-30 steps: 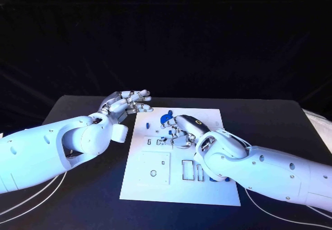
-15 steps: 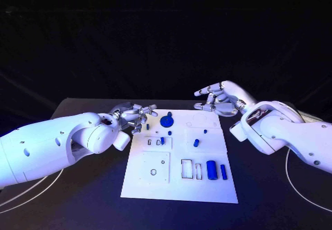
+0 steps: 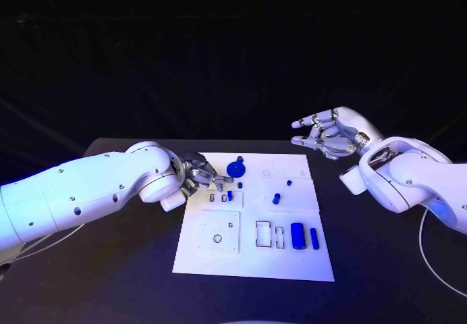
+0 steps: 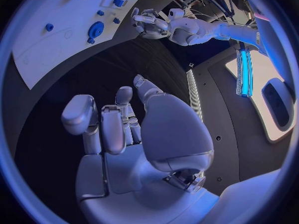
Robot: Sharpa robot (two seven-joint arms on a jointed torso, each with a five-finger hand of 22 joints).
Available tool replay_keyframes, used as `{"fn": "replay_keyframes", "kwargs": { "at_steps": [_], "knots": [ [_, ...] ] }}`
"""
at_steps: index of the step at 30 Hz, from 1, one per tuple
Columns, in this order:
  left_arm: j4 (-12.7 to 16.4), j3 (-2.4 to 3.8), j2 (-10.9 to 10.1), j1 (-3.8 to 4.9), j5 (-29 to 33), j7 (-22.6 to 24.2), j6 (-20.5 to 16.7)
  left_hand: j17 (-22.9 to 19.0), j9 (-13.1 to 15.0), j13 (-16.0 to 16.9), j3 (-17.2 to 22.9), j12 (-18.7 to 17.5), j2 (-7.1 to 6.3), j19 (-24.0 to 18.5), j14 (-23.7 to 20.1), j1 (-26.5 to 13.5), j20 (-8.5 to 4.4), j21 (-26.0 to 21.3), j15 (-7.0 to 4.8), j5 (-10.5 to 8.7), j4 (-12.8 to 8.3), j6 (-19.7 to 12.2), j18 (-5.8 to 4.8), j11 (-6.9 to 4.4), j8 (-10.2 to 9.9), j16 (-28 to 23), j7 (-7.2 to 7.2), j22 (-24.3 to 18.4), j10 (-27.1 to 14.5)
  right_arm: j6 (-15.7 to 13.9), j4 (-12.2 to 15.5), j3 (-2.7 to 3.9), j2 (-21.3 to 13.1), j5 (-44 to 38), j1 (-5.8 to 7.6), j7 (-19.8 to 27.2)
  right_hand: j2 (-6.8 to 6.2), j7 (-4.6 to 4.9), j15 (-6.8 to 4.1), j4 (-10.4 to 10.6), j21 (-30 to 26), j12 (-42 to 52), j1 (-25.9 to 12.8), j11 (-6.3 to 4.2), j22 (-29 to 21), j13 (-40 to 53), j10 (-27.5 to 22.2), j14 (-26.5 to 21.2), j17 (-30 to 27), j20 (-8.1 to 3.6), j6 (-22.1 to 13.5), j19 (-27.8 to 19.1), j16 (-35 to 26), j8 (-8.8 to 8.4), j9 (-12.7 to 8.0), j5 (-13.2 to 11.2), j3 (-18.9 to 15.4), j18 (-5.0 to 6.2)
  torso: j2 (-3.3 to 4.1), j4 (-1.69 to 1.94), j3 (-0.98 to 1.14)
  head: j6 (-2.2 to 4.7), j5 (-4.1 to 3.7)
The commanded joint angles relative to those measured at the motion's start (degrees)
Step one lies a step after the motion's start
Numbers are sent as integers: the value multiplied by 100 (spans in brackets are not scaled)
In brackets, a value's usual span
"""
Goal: Assemble the parts on the task board
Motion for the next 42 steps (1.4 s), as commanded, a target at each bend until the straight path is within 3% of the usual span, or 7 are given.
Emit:
{"fn": "replay_keyframes", "kwargs": {
  "at_steps": [1, 13, 23, 42],
  "knots": [
    [-82, 3, 100, 16, -690, -579, 392, 1506, 152, 58, -120, 59, 62, 64, 602, -23, 9, 56, -42, -56, -2, -86, -55, 4, 117, 14, -6, 100, 54, 189, -20, -5, 5, 88, 3, 37, 54, 14, 43, 16, -21, -6, -18, 6, -5, -15, 16, 220, -17, 4, 44, -43, -26, 17, 8, -33, -29, 13, -11, 6, 9, -16, 5],
    [-536, -9, 592, 64, -1004, -705, 638, 1506, 391, 129, -352, 107, 99, 130, 602, -71, 3, 165, -58, -136, 1, -201, -90, -2, 264, 14, -16, 284, 78, 278, -89, -19, 50, -1, 4, -54, 64, 11, 40, 23, -54, -69, -14, 2, -58, -82, -22, 210, -57, 3, 48, -64, -63, 30, 8, 29, -46, 21, 7, -6, -8, -47, 20],
    [-938, -106, 956, 158, -1162, -731, 972, 1506, 435, 125, -403, 100, 98, 136, 602, -75, 3, 177, -57, -148, 0, -233, -94, 1, 282, 14, -13, 305, 66, 312, -123, -25, 85, -67, 4, -80, 88, 11, 38, 29, -61, -75, -7, 1, -65, -95, -23, 210, -64, 1, 48, -65, -72, 36, 8, 78, -46, 22, 8, -12, -9, -92, 18],
    [-1106, -118, 1174, 169, -1218, -764, 1300, 1506, 505, 156, -463, 122, 117, 148, 602, -49, 4, 198, -56, -165, -13, -262, -100, 0, 318, 14, -15, 342, 76, 369, -149, -29, 121, -88, 4, -94, 95, 12, 38, 32, -67, -87, -7, 1, -75, -108, -29, 209, -69, 1, 47, -68, -77, 38, 8, 89, -47, 24, 7, -4, -2, -155, 15]
  ]
}}
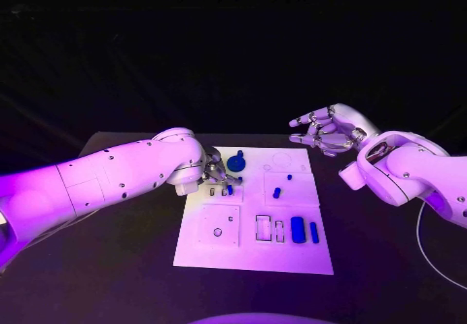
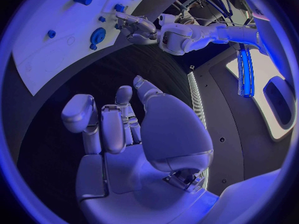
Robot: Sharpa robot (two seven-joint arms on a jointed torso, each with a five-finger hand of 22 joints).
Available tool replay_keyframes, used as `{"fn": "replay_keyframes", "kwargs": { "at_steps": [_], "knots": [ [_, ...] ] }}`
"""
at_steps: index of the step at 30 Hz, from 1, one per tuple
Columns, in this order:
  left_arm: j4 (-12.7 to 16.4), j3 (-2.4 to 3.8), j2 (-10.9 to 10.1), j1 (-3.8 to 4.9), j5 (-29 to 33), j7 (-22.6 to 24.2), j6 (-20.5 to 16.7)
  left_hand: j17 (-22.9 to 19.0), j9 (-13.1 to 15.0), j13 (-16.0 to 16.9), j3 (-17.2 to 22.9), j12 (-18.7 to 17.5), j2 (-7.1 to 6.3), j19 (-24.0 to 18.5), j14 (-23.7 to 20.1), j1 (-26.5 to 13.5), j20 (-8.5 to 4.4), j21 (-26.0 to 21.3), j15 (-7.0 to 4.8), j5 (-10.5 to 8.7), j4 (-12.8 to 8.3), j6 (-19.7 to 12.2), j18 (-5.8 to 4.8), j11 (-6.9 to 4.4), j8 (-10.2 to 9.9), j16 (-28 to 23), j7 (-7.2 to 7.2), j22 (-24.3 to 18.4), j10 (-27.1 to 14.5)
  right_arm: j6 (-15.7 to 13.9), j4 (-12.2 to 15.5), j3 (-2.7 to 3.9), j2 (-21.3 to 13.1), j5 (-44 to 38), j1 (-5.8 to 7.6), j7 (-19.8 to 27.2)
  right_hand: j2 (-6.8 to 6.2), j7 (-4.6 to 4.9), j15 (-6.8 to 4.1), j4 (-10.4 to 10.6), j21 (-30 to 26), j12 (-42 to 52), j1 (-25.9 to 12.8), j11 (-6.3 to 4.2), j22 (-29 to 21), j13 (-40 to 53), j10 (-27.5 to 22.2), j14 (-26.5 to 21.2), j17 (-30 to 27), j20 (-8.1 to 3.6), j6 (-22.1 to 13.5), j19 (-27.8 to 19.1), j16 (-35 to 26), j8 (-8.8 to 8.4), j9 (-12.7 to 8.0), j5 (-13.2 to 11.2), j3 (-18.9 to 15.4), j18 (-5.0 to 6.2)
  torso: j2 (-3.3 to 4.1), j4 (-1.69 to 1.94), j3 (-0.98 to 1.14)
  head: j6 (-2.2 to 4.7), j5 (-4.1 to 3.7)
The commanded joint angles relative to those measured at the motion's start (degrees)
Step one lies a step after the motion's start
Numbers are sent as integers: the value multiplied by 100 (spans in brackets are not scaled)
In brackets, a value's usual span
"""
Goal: Assemble the parts on the task board
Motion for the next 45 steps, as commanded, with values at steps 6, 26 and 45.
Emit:
{"fn": "replay_keyframes", "kwargs": {
  "at_steps": [6, 26, 45],
  "knots": [
    [-7, 0, 37, 8, -64, -29, 324, 1509, 55, 10, -45, 40, 65, 116, 583, 79, -6, 31, -38, -16, -6, -65, -96, -2, 54, 14, 4, 306, 34, 106, -9, -1, 13, -67, 1, -16, 40, -8, 38, 15, -20, -20, 1, 1, -5, -5, -30, 209, -5, 0, 25, -27, -10, 38, 9, 30, -30, 24, 1, 1, 4, -24, -1],
    [-29, 0, 75, 8, -131, -46, 466, 1509, 214, 27, -44, 42, 178, 112, 583, 435, -6, 41, -39, 34, -65, -130, -98, -4, 106, 14, 1, 332, 27, 161, -20, -6, 25, -67, 0, -31, 47, -7, 39, 24, -27, -12, -7, 2, -14, -1, -23, 208, -11, 0, 25, -29, -17, 42, 9, 36, -37, 25, 8, -2, 5, -57, 2],
    [-46, 1, 120, 8, -280, -53, 377, 1509, 351, 48, 386, 33, 491, 110, 583, 1050, -25, 47, -66, 101, -260, -208, -99, -39, 86, 14, -37, 360, 30, 236, 9, -19, 15, -90, -1, -45, 64, -9, 36, 17, -32, -3, 18, -2, -18, -2, -17, 208, -21, -2, 30, -28, -28, 52, 10, 80, -30, 26, 10, -1, 7, -90, -7]
  ]
}}
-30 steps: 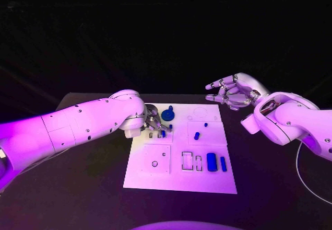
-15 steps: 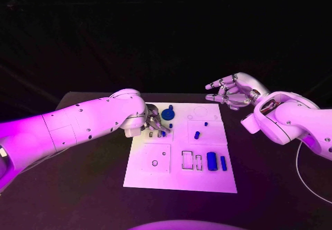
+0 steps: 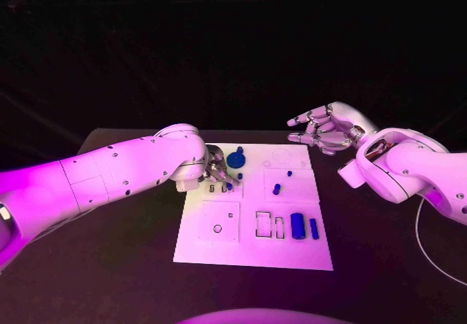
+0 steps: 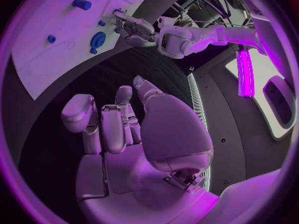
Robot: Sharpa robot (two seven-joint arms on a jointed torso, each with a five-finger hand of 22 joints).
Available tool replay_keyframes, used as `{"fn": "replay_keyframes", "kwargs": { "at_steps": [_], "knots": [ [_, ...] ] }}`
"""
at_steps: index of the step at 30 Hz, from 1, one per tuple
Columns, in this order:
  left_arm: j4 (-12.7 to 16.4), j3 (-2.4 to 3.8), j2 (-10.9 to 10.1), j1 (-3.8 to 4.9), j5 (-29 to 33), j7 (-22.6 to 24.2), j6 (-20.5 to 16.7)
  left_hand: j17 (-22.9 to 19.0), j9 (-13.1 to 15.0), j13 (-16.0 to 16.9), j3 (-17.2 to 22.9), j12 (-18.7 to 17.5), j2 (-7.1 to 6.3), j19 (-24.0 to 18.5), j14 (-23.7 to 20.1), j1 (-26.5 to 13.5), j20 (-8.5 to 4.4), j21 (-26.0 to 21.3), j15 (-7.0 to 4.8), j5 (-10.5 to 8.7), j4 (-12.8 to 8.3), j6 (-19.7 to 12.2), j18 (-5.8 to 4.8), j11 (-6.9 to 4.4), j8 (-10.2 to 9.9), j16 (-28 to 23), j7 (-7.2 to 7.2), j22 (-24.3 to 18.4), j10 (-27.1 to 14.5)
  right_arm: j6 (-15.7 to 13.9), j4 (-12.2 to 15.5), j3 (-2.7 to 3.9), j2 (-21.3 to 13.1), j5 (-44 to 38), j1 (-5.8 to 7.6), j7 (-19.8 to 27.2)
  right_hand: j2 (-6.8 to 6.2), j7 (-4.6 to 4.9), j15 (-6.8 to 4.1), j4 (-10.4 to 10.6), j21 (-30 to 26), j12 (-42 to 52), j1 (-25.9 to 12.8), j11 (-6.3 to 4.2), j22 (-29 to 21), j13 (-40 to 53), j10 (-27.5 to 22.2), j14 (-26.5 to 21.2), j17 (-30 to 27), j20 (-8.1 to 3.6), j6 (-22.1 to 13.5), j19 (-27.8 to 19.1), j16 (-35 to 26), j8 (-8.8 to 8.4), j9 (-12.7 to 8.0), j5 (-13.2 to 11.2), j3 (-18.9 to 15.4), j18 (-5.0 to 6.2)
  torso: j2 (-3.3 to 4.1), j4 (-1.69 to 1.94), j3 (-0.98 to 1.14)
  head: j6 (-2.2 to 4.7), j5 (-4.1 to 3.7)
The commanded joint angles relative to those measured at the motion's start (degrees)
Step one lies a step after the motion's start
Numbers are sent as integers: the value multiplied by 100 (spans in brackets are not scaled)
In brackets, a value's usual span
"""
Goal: Assemble the parts on the task board
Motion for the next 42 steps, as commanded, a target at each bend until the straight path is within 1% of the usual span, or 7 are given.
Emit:
{"fn": "replay_keyframes", "kwargs": {
  "at_steps": [1, 7, 13, 14, 16, 21, 42],
  "knots": [
    [-1, -2, 14, 3, -63, -9, 31, 1506, 17, 4, 171, -8, 48, 88, 604, 217, -10, 17, -52, 49, -101, -72, -99, -26, -13, 14, -7, 362, 5, 98, 0, -1, 5, -67, -1, -5, 69, -8, 35, -3, -33, -1, 26, -4, -4, 5, -16, 209, -12, -2, 33, -28, -31, 33, 6, 48, -12, 26, 1, -1, 1, -10, -2],
    [22, -2, -3, 3, -18, 3, 29, 1506, 19, -53, 990, -122, -75, 70, 604, 915, -60, -1, -89, 288, -543, -209, -94, -51, -138, 14, -15, 345, -82, 105, -13, -7, 15, -70, -3, -3, 81, -11, 32, -13, -38, 5, 54, -7, -8, -1, -10, 212, -13, -6, 49, -25, -36, 51, 9, 112, 0, 26, 0, 0, 3, -22, -5],
    [96, -2, -92, 2, 87, 38, -96, 1506, 138, -101, 2779, -202, -875, 62, 604, 529, -1, -9, -54, 397, -462, -170, -96, 2, -155, 14, 48, 359, -42, 118, -28, -13, 22, -71, -4, -10, 79, -10, 31, -16, -40, 4, 60, -8, -10, -6, -11, 214, -11, -7, 51, -24, -36, 56, 9, 137, 1, 26, -1, 4, 5, -33, -2],
    [111, -1, -113, 2, 102, 43, -129, 1506, 207, -100, 3351, -203, -1123, 63, 604, 306, -1, -9, -66, 380, -469, -150, -93, 33, -120, 14, 62, 368, -17, 121, -32, -14, 23, -71, -5, -11, 79, -10, 31, -16, -40, 4, 60, -8, -10, -6, -11, 214, -11, -7, 51, -24, -36, 56, 9, 137, 1, 26, -2, 4, 6, -35, -3],
    [148, -1, -163, 2, 126, 56, -208, 1506, 293, -96, 3894, -201, -1301, 67, 604, 98, 3, -8, -48, 381, -573, -146, -96, 3, -74, 14, 37, 381, 7, 127, -40, -18, 28, -71, -5, -13, 79, -11, 31, -16, -41, 5, 60, -8, -10, -6, -11, 213, -14, -7, 52, -24, -39, 58, 9, 146, 1, 26, -1, 6, 7, -38, -3],
    [213, -1, -258, 1, 118, 70, -293, 1506, 399, -87, 4361, -195, -1438, 79, 604, -182, -3, 1, -40, 378, -732, -146, -99, -5, -21, 14, 39, 409, 36, 141, -55, -25, 41, -71, -8, -13, 79, -11, 30, -16, -41, 5, 61, -8, -10, -7, -10, 213, -15, -7, 52, -24, -40, 58, 9, 150, 1, 26, -1, 11, 10, -46, 12],
    [225, -30, -285, -12, -76, 68, 102, 1506, 454, -114, 4558, -221, -1496, 95, 604, -301, -6, 19, -42, 377, -864, -150, -106, -9, -1, 14, 38, 447, 33, 194, -65, -34, 54, -57, -12, -1, 76, -10, 30, -15, -41, 7, 59, -8, -10, -6, -9, 214, -14, -8, 52, -23, -40, 59, 9, 163, -1, 26, 4, -3, 3, -55, 59]
  ]
}}
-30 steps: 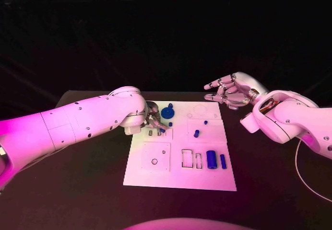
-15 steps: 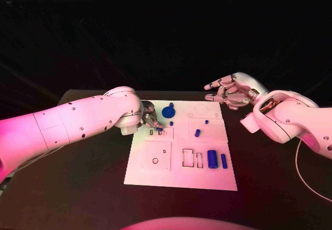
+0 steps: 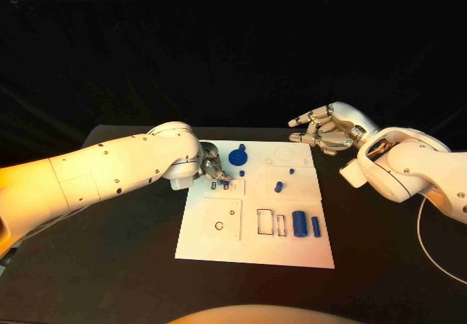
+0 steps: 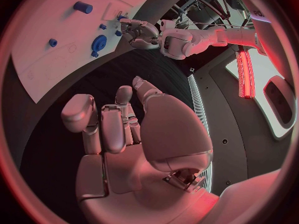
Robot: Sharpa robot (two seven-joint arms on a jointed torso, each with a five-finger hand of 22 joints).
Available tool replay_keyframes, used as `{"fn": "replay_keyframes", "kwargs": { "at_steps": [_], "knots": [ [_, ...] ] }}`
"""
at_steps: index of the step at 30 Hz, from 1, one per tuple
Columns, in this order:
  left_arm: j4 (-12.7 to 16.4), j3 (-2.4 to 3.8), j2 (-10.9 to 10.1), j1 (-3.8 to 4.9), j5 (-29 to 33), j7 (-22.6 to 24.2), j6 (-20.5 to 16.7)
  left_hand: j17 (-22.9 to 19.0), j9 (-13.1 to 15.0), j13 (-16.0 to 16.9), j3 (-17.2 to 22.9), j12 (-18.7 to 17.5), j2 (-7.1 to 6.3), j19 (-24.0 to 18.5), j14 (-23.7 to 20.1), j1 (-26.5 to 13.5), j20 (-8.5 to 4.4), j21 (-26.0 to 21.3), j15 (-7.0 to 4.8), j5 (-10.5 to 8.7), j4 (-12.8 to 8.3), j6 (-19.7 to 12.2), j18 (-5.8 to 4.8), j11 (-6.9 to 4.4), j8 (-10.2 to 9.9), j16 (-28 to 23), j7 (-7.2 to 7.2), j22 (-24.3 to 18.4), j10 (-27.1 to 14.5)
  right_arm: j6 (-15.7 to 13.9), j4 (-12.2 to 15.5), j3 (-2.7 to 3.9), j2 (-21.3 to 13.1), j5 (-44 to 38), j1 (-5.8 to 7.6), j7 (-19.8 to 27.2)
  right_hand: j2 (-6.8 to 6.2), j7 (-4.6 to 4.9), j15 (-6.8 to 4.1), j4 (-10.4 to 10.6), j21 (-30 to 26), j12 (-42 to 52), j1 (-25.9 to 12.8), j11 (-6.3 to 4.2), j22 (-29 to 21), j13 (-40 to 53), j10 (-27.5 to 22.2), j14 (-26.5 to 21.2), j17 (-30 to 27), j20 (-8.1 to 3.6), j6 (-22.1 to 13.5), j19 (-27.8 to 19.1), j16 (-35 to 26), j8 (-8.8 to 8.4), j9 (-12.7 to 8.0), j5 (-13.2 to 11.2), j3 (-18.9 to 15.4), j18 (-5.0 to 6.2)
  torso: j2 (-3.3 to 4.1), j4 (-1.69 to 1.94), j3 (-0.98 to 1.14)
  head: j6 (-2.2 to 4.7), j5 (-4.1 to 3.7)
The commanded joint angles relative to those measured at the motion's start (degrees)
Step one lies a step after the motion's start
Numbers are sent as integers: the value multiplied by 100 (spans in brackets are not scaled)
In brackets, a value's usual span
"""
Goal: Assemble the parts on the task board
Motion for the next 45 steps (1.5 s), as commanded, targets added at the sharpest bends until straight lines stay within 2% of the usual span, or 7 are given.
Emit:
{"fn": "replay_keyframes", "kwargs": {
  "at_steps": [1, 8, 14, 32, 39, 45],
  "knots": [
    [19, -9, 18, -4, -99, 45, 277, 1508, 12, -6, 1031, -33, 22, 75, 612, -51, 14, 19, 11, -33, -988, 0, -107, 1, 21, 14, -38, 443, 23, 96, 0, 0, 7, -38, -4, 11, 46, 7, 30, -15, -22, 7, 29, -8, -5, -8, -9, 214, -8, -8, 35, -23, -18, 36, 6, 18, -1, 25, 2, -3, -1, 11, -4],
    [6, -30, 22, -12, -150, 33, 395, 1508, 15, -23, 1046, -48, 16, 72, 612, -58, 14, 16, 11, -34, -1002, -2, -106, 2, 21, 14, -37, 438, 14, 105, -1, -1, 8, -29, -5, 12, 46, 7, 30, -15, -22, 7, 29, -8, -5, -8, -9, 214, -8, -8, 35, -23, -18, 36, 6, 18, -1, 25, 1, 8, -2, -3, -5],
    [-14, -44, 39, -19, -179, 26, 467, 1508, 17, -40, 1051, -62, 14, 73, 612, -61, 14, 17, 11, -35, -1006, -3, -106, 2, 21, 14, -36, 441, 5, 119, -4, -2, 12, -14, -5, 16, 46, 7, 30, -15, -22, 7, 29, -8, -5, -8, -9, 214, -8, -8, 35, -23, -18, 36, 6, 18, -1, 25, 2, -4, -2, -17, 5],
    [-21, -62, 33, -22, -268, 11, 599, 1508, 27, -61, 1064, -82, -19, 70, 612, -91, 15, 13, 13, -45, -1043, -4, -105, 5, 21, 14, -34, 438, -3, 156, -2, -6, 11, -11, -8, 22, 44, 8, 30, -11, -25, 12, 24, -7, -8, -6, -6, 215, -7, -8, 35, -23, -19, 38, 6, 30, -5, 26, 5, -3, -1, -47, 11],
    [-38, -71, 68, -22, -273, 17, 592, 1508, 53, 10, 910, -13, -67, 87, 612, -356, 15, 31, 7, -75, -997, 79, -113, -12, 39, 14, -68, 475, 82, 166, 0, -8, 11, -11, -9, 18, 48, 8, 30, -5, -26, 13, 18, -7, -11, -8, -4, 215, -10, -8, 36, -23, -21, 41, 6, 37, -6, 26, 6, -3, 2, -58, 9],
    [-78, -73, 110, -21, -273, 22, 603, 1508, 53, 51, 734, 22, 4, 97, 612, -610, -1, 39, -12, -74, -871, 152, -116, -34, 23, 14, -95, 496, 118, 177, 5, -8, 10, -11, -9, 11, 48, 8, 30, -5, -27, 13, 18, -7, -11, -8, -4, 215, -10, -8, 36, -23, -22, 41, 6, 37, -6, 26, 8, -5, 6, -65, 11]
  ]
}}
